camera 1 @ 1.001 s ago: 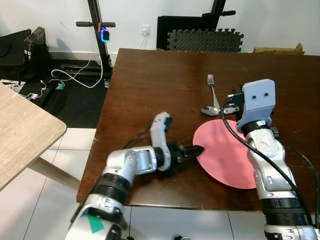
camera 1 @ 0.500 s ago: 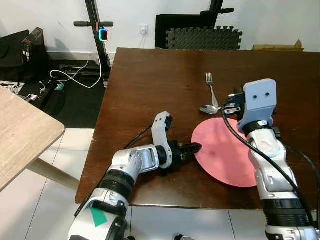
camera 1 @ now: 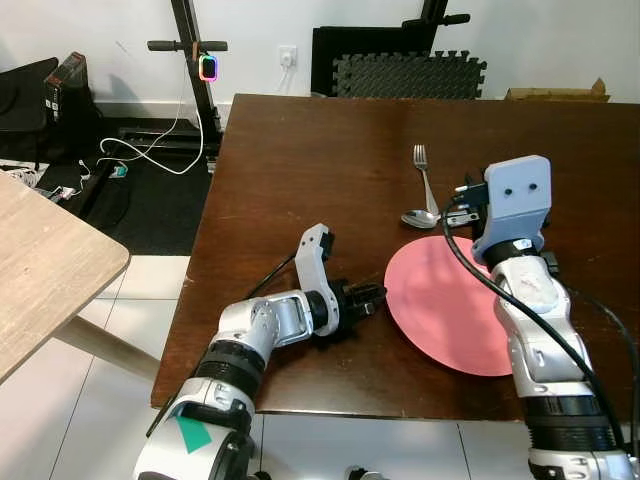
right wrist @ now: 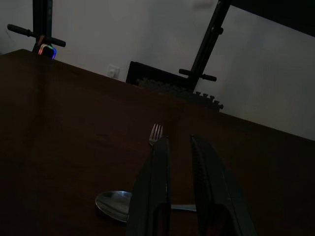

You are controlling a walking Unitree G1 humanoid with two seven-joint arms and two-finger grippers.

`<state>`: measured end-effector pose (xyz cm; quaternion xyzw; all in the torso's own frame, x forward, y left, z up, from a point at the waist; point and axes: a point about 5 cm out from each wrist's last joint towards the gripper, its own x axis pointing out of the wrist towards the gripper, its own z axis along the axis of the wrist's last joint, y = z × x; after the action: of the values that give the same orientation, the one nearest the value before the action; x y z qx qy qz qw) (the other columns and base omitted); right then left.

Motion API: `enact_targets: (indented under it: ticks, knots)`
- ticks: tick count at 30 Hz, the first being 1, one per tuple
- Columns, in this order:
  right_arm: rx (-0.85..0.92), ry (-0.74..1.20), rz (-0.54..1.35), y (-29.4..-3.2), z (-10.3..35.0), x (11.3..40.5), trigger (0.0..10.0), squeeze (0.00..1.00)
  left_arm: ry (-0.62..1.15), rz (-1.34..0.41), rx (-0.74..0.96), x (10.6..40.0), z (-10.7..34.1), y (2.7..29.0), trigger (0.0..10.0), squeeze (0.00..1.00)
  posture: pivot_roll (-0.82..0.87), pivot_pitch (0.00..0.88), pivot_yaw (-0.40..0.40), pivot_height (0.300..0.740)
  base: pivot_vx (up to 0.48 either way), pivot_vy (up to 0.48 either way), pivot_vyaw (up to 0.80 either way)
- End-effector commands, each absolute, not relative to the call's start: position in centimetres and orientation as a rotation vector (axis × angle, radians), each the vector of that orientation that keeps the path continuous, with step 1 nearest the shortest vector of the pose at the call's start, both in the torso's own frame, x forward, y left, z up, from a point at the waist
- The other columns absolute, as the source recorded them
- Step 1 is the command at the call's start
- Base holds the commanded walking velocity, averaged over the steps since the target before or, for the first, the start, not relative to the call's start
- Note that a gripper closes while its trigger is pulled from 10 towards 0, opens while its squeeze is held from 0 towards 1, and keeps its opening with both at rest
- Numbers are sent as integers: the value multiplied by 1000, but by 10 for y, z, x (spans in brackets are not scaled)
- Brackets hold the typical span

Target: Setting the table

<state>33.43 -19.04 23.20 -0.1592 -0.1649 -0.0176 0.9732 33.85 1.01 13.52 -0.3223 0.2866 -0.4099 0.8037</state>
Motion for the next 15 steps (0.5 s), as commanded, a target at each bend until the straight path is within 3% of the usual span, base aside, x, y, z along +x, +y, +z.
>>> enact_targets:
  ticks: [1,6,7,8,9,14,15]
  knots:
    - [-316,-323,-40,-191,230,335,10000,0,637,-921,-742,329,132,-4,0,0,4,154,80,740,0,0,0]
    - [-314,-325,-39,-191,230,335,10000,0,571,-963,-809,330,143,0,0,0,5,153,80,740,0,0,0]
    - [-314,-325,-39,-191,230,335,10000,0,561,-958,-820,331,146,2,3725,0,5,153,80,740,0,0,0]
    - [-314,-325,-39,-191,230,335,10000,0,561,-958,-820,331,146,2,3725,0,5,153,80,740,0,0,0]
    - [-313,-325,-38,-191,230,335,10000,0,519,-952,-817,333,152,7,10000,0,6,151,81,740,0,0,0]
    - [-312,-326,-38,-190,230,335,10000,0,480,-939,-766,335,156,12,10000,0,4,150,83,740,0,0,0]
    - [-311,-326,-37,-190,229,335,10000,0,502,-944,-724,332,154,14,10000,1000,10,153,86,740,0,0,0]
